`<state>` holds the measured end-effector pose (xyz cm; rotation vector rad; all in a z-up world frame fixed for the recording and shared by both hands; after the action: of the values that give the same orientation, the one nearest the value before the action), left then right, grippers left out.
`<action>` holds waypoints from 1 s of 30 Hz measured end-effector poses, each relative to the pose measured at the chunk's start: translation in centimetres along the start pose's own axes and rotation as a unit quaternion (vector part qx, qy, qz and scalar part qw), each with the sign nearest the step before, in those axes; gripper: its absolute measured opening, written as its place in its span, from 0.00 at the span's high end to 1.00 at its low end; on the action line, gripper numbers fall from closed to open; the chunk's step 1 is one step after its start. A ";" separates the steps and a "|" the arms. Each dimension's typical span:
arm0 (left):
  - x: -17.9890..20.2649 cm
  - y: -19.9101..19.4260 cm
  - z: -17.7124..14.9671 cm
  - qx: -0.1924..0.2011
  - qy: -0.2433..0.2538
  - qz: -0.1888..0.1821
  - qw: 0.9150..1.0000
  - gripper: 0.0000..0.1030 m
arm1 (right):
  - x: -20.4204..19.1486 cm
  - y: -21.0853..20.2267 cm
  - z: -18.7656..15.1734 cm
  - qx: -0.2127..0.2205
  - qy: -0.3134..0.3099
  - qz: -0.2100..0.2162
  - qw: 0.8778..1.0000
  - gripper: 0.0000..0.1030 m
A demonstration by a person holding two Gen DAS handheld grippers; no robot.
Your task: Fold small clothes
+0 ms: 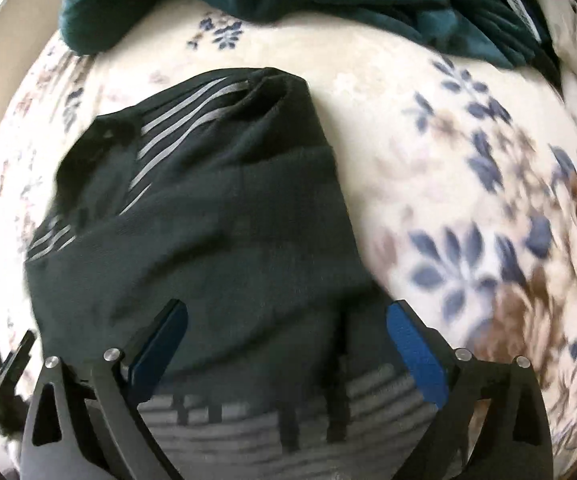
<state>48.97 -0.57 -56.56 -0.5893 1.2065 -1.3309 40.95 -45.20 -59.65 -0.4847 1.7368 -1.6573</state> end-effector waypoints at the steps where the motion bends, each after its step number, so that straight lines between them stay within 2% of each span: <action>1: 1.1 -0.7 -0.4 -0.002 0.008 -0.006 1.000 0.00 | 0.8 -0.9 -0.6 -0.005 -0.003 0.000 1.000 0.02; 7: 9.7 -7.4 -6.2 -0.034 0.062 -0.037 0.997 0.00 | 6.5 -6.0 -4.4 -0.047 -0.024 0.004 0.999 0.02; 11: 18.3 -12.2 -11.5 -0.070 0.090 -0.071 0.991 0.00 | 12.3 -7.4 -6.2 -0.101 -0.057 0.012 0.993 0.02; 15: 28.0 -15.1 -16.4 -0.119 0.114 -0.105 0.981 0.00 | 17.3 -8.6 -5.3 -0.147 -0.102 0.016 0.984 0.02; 18: 33.7 -15.9 -19.0 -0.149 0.123 -0.109 0.975 0.00 | 19.7 -9.4 -3.1 -0.160 -0.132 0.021 0.978 0.02; 22: 41.4 -16.1 -20.8 -0.164 0.122 -0.146 0.968 0.00 | 21.7 -9.3 -1.1 -0.185 -0.146 0.034 0.971 0.02; 25: 45.2 -14.3 -21.5 -0.179 0.151 -0.130 0.963 0.00 | 21.7 -8.5 0.5 -0.185 -0.161 0.035 0.969 0.02; 27: 46.0 -12.9 -21.5 -0.184 0.147 -0.111 0.966 0.01 | 21.1 -7.4 1.7 -0.183 -0.163 0.039 0.969 0.02; 28: 45.9 -12.5 -21.2 -0.178 0.128 -0.116 0.969 0.07 | 20.4 -6.7 2.3 -0.183 -0.163 0.047 0.968 0.02; 30: 45.7 -12.4 -20.5 -0.159 0.100 -0.126 0.974 0.26 | 18.4 -5.2 3.7 -0.181 -0.164 0.068 0.967 0.02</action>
<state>17.09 -39.79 -66.96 -0.8756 1.5664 -1.4437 29.71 -60.99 -58.42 -0.7435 1.7758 -1.0919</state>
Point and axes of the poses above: each gripper's, at about its wrist camera, not at the fingertips, and y roughly the way its jaws point, x to its right, z to its top, the point moved 7 cm from there along y, roughly the way its jaws point, and after that the axes turned 15 degrees about y, right-handed, at the moved point
